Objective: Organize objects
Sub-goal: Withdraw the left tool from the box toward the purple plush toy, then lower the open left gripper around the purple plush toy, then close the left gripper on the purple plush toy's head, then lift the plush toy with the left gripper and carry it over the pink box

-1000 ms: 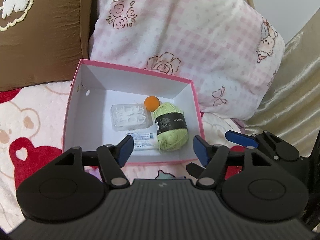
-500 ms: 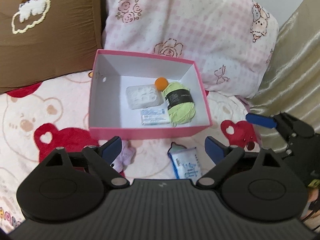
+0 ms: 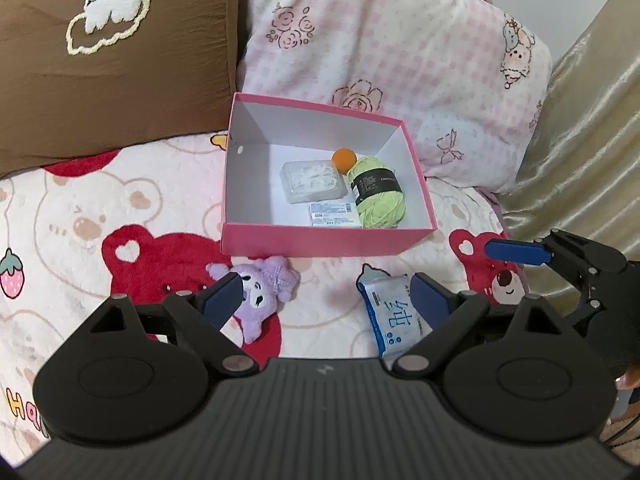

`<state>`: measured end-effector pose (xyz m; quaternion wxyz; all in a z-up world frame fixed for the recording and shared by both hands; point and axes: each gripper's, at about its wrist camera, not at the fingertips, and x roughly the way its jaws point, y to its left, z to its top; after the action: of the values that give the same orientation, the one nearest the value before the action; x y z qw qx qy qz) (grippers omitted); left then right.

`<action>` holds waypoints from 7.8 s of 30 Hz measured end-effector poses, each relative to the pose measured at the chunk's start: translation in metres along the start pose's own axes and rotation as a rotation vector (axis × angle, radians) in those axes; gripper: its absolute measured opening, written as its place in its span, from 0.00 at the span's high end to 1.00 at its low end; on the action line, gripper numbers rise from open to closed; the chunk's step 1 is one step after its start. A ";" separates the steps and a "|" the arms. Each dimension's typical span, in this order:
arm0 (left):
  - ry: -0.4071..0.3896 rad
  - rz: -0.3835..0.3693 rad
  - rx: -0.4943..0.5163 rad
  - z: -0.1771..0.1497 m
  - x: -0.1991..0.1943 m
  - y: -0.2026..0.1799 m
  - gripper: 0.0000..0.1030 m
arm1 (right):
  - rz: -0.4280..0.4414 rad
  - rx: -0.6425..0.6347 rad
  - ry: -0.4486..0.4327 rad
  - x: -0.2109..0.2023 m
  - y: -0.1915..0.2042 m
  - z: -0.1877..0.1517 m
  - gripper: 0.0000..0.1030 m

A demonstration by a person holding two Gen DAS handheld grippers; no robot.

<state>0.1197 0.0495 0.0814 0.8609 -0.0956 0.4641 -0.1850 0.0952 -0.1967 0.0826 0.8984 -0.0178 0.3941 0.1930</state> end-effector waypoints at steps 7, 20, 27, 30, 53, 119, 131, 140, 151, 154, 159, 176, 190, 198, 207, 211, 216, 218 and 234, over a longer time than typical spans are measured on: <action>0.021 -0.020 -0.029 -0.019 0.003 0.017 0.12 | 0.109 -0.041 0.024 0.006 0.016 -0.008 0.07; -0.016 0.010 -0.003 -0.050 0.028 0.038 0.12 | 0.160 -0.212 0.062 0.045 0.054 -0.029 0.08; -0.030 0.021 -0.017 -0.058 0.040 0.051 0.12 | 0.200 -0.232 0.040 0.057 0.068 -0.029 0.08; -0.027 0.037 -0.003 -0.062 0.047 0.053 0.13 | 0.196 -0.212 0.053 0.066 0.068 -0.028 0.08; -0.098 0.000 -0.141 -0.074 0.122 0.088 0.15 | 0.112 -0.272 -0.002 0.172 0.049 -0.064 0.08; -0.060 -0.051 -0.190 -0.089 0.193 0.111 0.69 | 0.030 0.009 0.121 0.252 0.022 -0.071 0.13; -0.040 -0.082 -0.258 -0.090 0.160 0.100 0.69 | 0.002 -0.041 0.117 0.213 0.040 -0.067 0.10; -0.011 -0.124 -0.215 -0.087 0.128 0.093 0.68 | 0.015 -0.062 0.113 0.181 0.049 -0.061 0.05; 0.000 -0.112 -0.152 -0.083 0.084 0.072 0.68 | 0.066 -0.055 0.091 0.140 0.063 -0.052 0.05; 0.004 -0.111 -0.137 -0.083 0.075 0.064 0.68 | 0.069 -0.041 0.088 0.129 0.064 -0.049 0.05; -0.002 -0.126 -0.139 -0.081 0.063 0.052 0.67 | 0.055 -0.045 0.065 0.108 0.066 -0.045 0.05; -0.058 -0.100 -0.062 -0.063 0.032 0.012 0.66 | 0.060 -0.067 -0.024 0.064 0.056 -0.035 0.05; -0.132 -0.095 0.048 -0.012 0.005 -0.017 0.65 | -0.001 -0.142 -0.099 0.036 0.054 -0.006 0.05; -0.156 -0.118 0.012 0.030 0.007 -0.020 0.65 | -0.029 -0.147 -0.187 0.023 0.035 0.025 0.05; -0.134 -0.111 -0.062 0.062 0.055 -0.006 0.64 | 0.011 -0.043 -0.183 0.052 -0.007 0.052 0.11; -0.101 -0.093 -0.113 0.071 0.092 0.007 0.64 | 0.030 0.017 -0.131 0.080 -0.031 0.062 0.19; -0.054 -0.062 -0.161 0.072 0.132 0.024 0.64 | 0.062 0.062 -0.048 0.118 -0.059 0.062 0.33; -0.036 -0.044 -0.167 0.071 0.147 0.028 0.64 | 0.073 0.081 -0.023 0.130 -0.066 0.059 0.37; 0.162 0.115 -0.118 0.069 0.228 0.034 0.63 | 0.119 0.165 0.176 0.212 -0.098 0.034 0.49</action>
<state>0.2995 -0.0122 -0.0660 0.8226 -0.1040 0.5471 -0.1148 0.2842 -0.2105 -0.0573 0.8458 0.0628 0.4861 0.2107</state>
